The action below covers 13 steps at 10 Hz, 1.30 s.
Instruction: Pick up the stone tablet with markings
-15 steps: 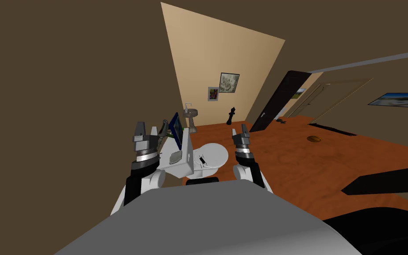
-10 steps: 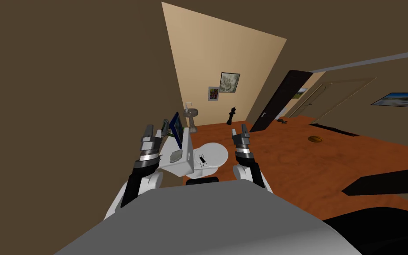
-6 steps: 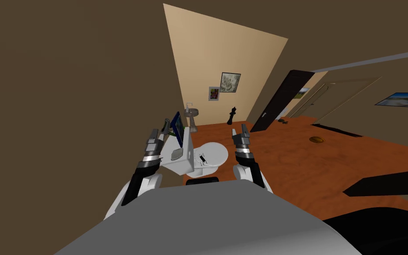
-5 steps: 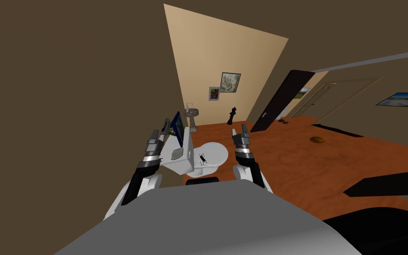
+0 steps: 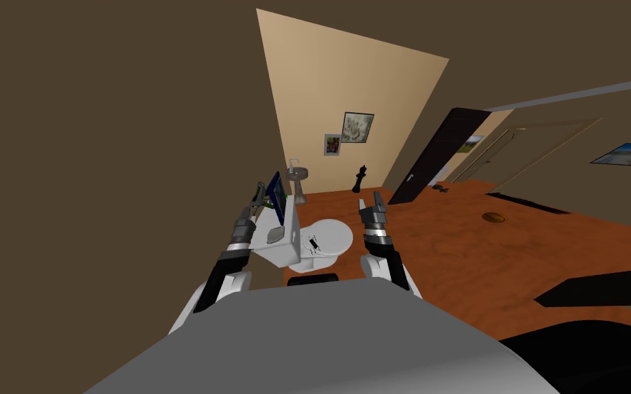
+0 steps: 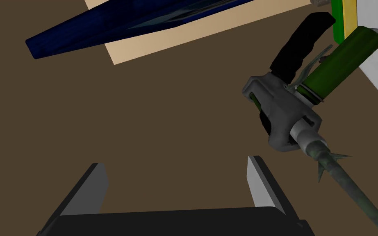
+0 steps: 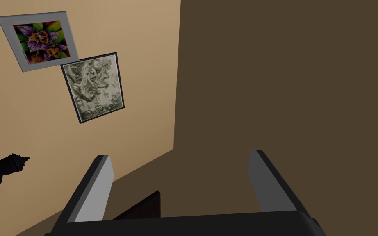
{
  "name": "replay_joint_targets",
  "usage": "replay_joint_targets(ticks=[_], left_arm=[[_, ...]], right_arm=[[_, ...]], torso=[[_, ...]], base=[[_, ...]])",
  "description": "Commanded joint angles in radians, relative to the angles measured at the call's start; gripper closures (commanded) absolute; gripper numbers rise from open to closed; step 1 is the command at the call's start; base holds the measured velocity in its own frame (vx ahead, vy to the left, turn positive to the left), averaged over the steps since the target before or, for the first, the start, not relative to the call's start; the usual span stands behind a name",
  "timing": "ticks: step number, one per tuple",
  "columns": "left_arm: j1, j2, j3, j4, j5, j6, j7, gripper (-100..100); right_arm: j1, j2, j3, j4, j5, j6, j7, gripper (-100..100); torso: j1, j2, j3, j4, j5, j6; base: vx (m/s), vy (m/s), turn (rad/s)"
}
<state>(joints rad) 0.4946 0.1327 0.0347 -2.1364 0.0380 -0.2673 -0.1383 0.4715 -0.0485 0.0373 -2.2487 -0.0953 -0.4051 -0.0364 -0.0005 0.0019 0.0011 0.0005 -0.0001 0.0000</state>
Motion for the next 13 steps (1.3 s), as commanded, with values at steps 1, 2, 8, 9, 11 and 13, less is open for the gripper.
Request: replay_joint_targets(ticks=[1,2,8,9,11,13], left_arm=[[-0.002,-0.008,0.006,0.033,0.008,0.036,-0.003,-100],[0.000,-0.012,0.006,0.040,0.009,0.049,-0.005,-100],[0.021,0.013,0.013,0.085,0.004,0.191,-0.015,-100],[0.022,0.014,0.013,0.087,0.002,0.206,-0.013,-100],[0.026,0.008,0.011,0.091,-0.005,0.252,-0.006,-100],[0.027,-0.005,0.007,0.093,-0.011,0.284,0.001,-100]], right_arm=[[0.000,0.000,0.000,0.000,0.000,0.000,0.000,0],[0.000,0.000,0.000,0.000,0.000,0.000,0.000,0],[0.000,0.000,0.000,0.000,0.000,0.000,0.000,0],[0.000,0.000,0.000,0.000,0.000,0.000,0.000,0],[0.000,0.000,0.000,0.000,0.000,0.000,0.000,0],[0.000,0.000,0.000,0.000,0.000,0.000,0.000,0]], torso=[[0.000,0.000,0.000,0.000,0.000,0.000],[0.000,0.000,0.000,0.000,0.000,0.000],[0.000,0.001,0.001,0.000,0.000,0.000],[0.000,0.002,0.001,0.000,0.000,-0.001],[0.001,0.003,0.001,0.000,0.001,-0.002],[-0.002,0.004,0.001,-0.002,0.002,-0.002]], base=[[-0.024,-0.002,0.027],[-0.024,-0.002,0.024],[-0.042,-0.003,0.044],[-0.065,-0.040,0.041],[-0.067,-0.051,0.024],[-0.059,-0.087,0.013]])
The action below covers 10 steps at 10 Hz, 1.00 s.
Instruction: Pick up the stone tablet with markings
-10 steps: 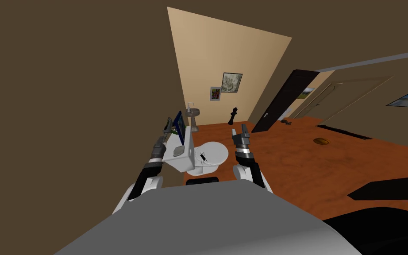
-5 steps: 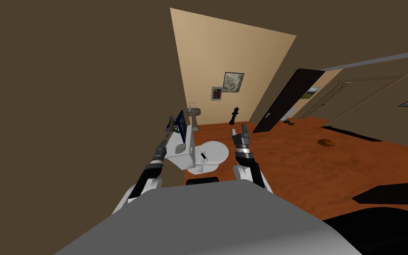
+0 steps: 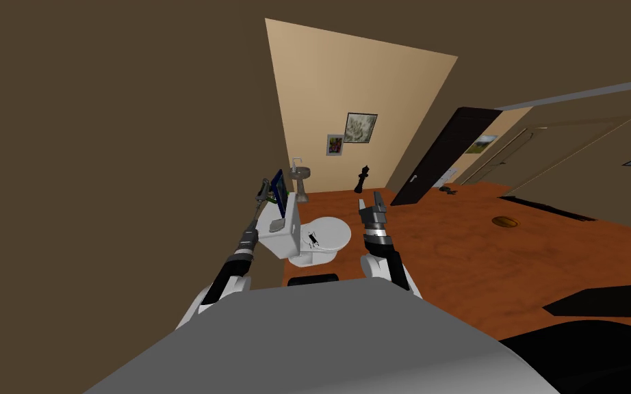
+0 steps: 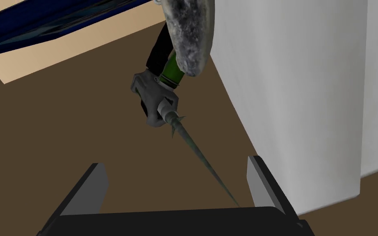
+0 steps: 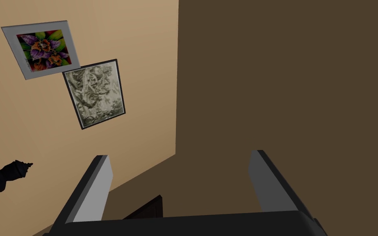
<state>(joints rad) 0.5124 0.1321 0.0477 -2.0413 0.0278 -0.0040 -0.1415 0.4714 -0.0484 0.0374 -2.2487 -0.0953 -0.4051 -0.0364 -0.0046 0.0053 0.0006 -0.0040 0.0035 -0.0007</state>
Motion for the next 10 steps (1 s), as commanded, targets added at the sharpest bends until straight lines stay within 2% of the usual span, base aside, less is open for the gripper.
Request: replay_joint_targets(ticks=[1,6,7,8,9,10], left_arm=[[0.009,-0.015,-0.008,-0.001,-0.004,0.036,0.008,-100],[0.006,-0.108,-0.020,0.002,-0.016,0.091,0.022,-100],[0.006,-0.096,-0.019,0.003,-0.015,0.085,0.020,-100],[0.006,-0.099,-0.020,0.003,-0.016,0.087,0.021,0],[0.006,-0.098,-0.020,0.003,-0.016,0.087,0.021,-100],[0.006,-0.098,-0.020,0.003,-0.016,0.087,0.021,100]], right_arm=[[0.000,0.000,0.000,0.000,0.000,0.000,0.000,0],[0.000,0.000,0.000,0.000,0.000,0.000,0.000,0],[0.000,0.000,0.000,0.000,0.000,0.000,0.000,0],[0.000,0.000,0.000,0.000,0.000,0.000,0.000,0],[0.000,0.000,0.000,0.000,0.000,0.000,0.000,0],[0.000,0.000,0.000,0.000,0.000,0.000,0.000,0]], torso=[[0.000,0.000,0.000,0.000,0.000,0.000],[-0.004,-0.003,-0.004,-0.006,0.004,0.002],[-0.003,-0.004,-0.005,-0.006,0.004,0.002],[0.001,-0.005,-0.005,-0.006,0.005,0.002],[0.003,-0.005,-0.006,-0.006,0.005,0.002],[0.003,-0.005,-0.006,-0.006,0.005,0.002]], base=[[-0.043,-0.077,-0.001],[-0.045,-0.099,-0.012],[-0.007,-0.034,0.002],[-0.002,-0.008,0.001],[0.000,0.000,0.000],[0.000,0.000,0.000]])
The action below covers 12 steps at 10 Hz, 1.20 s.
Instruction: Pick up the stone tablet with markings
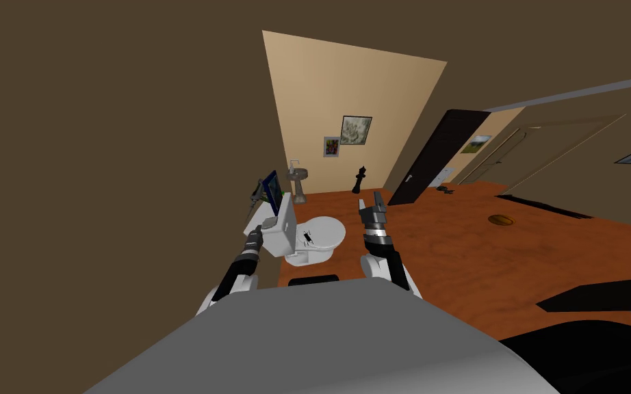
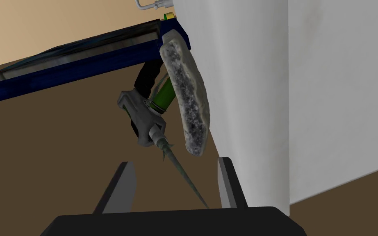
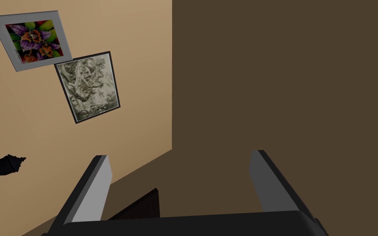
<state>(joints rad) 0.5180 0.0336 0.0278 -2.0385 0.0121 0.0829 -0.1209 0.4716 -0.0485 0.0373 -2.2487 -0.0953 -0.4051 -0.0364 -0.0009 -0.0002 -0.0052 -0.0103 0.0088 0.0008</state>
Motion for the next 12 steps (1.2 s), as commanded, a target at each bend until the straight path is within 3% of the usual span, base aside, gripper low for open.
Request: replay_joint_targets(ticks=[1,4,5,6,8,12], left_arm=[[0.000,0.000,0.000,0.000,0.000,0.000,0.000,100],[0.000,0.000,0.000,0.000,0.000,0.000,0.000,100],[0.000,0.000,0.000,0.000,0.000,0.000,0.000,0],[0.000,0.048,0.001,0.002,0.002,0.000,0.002,-100],[0.001,0.085,0.002,0.007,0.006,0.000,0.007,-100],[0.012,0.089,0.021,0.015,0.076,0.001,0.083,-100]], right_arm=[[0.000,0.000,0.000,0.000,0.000,0.000,0.000,0],[0.000,0.000,0.000,0.000,0.000,0.000,0.000,0],[0.000,0.000,0.000,0.000,0.000,0.000,0.000,0],[0.000,0.000,0.000,0.000,0.000,0.000,0.000,0],[0.000,0.000,0.000,0.000,0.000,0.000,0.000,0],[0.000,0.000,0.000,0.000,0.000,0.000,0.000,0]], torso=[[0.000,0.000,0.000,0.000,0.000,0.000],[0.000,0.000,0.000,0.000,0.000,0.000],[0.000,0.000,0.000,0.000,0.000,0.000],[0.000,0.000,0.000,0.000,0.000,0.000],[0.000,0.000,0.000,0.000,0.000,0.000],[-0.011,-0.004,-0.003,-0.001,-0.002,0.000]], base=[[0.000,0.000,0.000],[0.000,0.000,0.000],[0.000,0.000,0.000],[0.001,-0.007,0.016],[0.001,-0.018,0.022],[0.057,-0.156,0.168]])
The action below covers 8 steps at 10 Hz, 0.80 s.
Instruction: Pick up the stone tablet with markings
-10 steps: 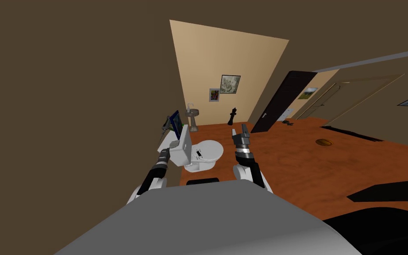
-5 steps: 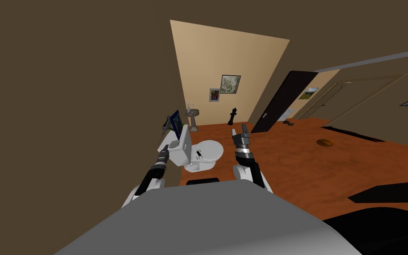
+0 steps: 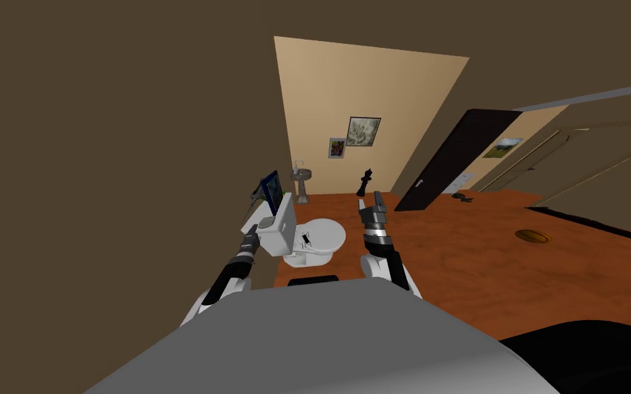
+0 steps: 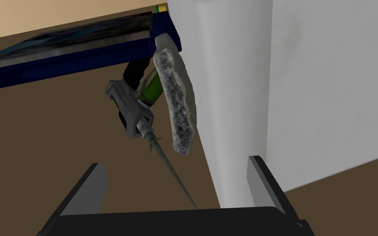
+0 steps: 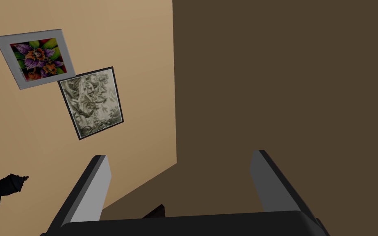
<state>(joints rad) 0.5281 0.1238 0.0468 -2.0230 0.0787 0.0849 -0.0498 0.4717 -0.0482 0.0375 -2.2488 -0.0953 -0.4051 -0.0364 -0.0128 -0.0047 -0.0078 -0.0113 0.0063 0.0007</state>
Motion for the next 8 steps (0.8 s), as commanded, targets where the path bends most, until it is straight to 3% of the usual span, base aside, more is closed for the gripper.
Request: replay_joint_targets(ticks=[1,2,4,7,8], left_arm=[[0.005,0.028,0.006,0.001,0.023,0.000,0.027,-100],[0.010,-0.028,0.011,-0.017,0.039,0.000,0.043,-100],[0.010,-0.071,0.011,-0.020,0.042,0.000,0.046,-100],[0.011,-0.161,0.012,-0.022,0.044,-0.001,0.048,-100],[0.011,-0.142,0.011,-0.022,0.043,-0.001,0.048,-100]], right_arm=[[0.000,0.000,0.000,0.000,0.000,0.000,0.000,0],[0.000,0.000,0.000,0.000,0.000,0.000,0.000,0],[0.000,0.000,0.000,0.000,0.000,0.000,0.000,0],[0.000,0.000,0.000,0.000,0.000,0.000,0.000,0],[0.000,0.000,0.000,0.000,0.000,0.000,0.000,0]], torso=[[0.000,0.000,0.000,0.000,0.000,0.000],[0.001,0.000,0.000,0.000,0.000,0.000],[0.005,-0.001,0.000,0.000,0.001,0.000],[0.012,0.003,0.002,0.001,0.003,0.000],[0.012,0.003,0.002,0.001,0.003,0.000]], base=[[0.052,-0.159,0.154],[0.070,-0.141,0.134],[0.046,-0.061,0.021],[0.006,0.002,0.001],[0.000,0.000,0.000]])
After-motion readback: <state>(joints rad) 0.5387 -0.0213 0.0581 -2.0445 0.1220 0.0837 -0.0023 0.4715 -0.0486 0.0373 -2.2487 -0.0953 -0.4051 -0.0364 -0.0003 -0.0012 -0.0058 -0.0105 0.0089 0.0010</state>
